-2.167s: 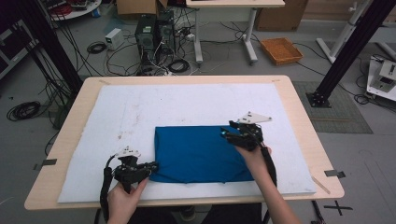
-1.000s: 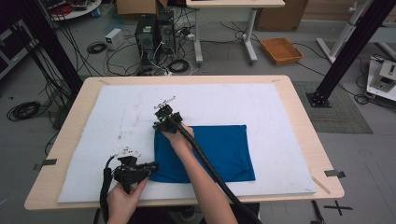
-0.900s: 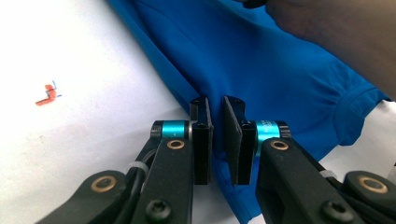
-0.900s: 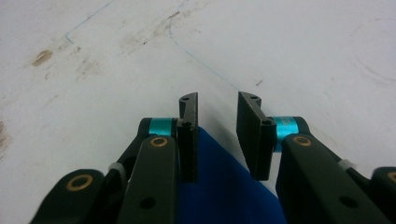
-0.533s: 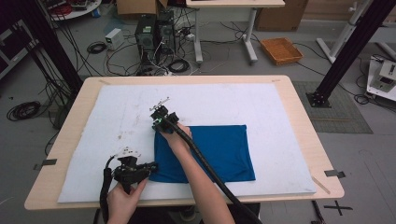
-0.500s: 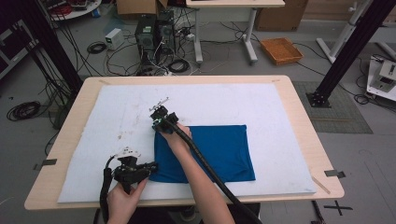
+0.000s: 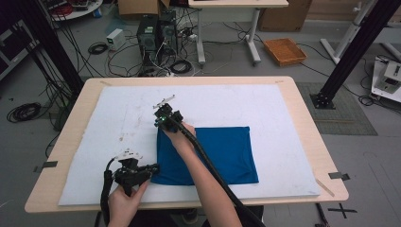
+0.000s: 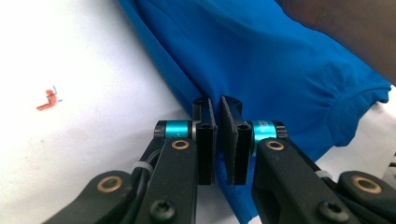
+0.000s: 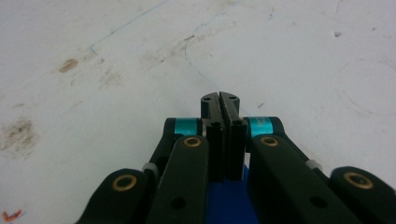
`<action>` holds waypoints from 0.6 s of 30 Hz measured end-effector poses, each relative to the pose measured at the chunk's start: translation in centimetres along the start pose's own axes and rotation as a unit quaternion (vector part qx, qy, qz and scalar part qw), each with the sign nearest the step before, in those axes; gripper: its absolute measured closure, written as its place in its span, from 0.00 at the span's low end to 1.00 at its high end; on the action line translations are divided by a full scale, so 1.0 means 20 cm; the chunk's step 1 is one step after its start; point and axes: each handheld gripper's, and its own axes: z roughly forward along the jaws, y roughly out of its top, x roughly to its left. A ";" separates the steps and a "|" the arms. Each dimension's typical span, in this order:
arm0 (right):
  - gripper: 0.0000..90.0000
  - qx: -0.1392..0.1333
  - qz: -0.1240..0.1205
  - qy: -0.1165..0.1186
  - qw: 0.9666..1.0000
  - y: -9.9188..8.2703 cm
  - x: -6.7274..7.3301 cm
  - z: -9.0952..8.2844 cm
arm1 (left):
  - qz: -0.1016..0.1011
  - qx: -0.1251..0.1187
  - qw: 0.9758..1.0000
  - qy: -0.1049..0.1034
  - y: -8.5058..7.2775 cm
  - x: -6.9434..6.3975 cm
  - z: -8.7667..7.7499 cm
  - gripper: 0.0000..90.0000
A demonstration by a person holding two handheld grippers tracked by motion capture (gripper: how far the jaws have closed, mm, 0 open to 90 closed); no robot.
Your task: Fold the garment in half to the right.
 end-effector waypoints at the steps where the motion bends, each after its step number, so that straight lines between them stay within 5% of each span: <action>1: 1.00 -0.004 0.002 0.003 1.000 0.00 0.00 -0.01 | 0.000 -0.002 1.000 -0.001 0.00 0.00 0.00 0.94; 11: 1.00 -0.051 0.016 0.028 0.998 0.00 -0.10 -0.23 | 0.046 -0.024 0.999 -0.012 0.10 -0.16 -0.01 0.95; 18: 1.00 -0.079 0.045 0.047 0.995 -0.05 -0.23 -0.44 | 0.065 -0.033 0.995 -0.061 0.17 -0.34 0.04 0.95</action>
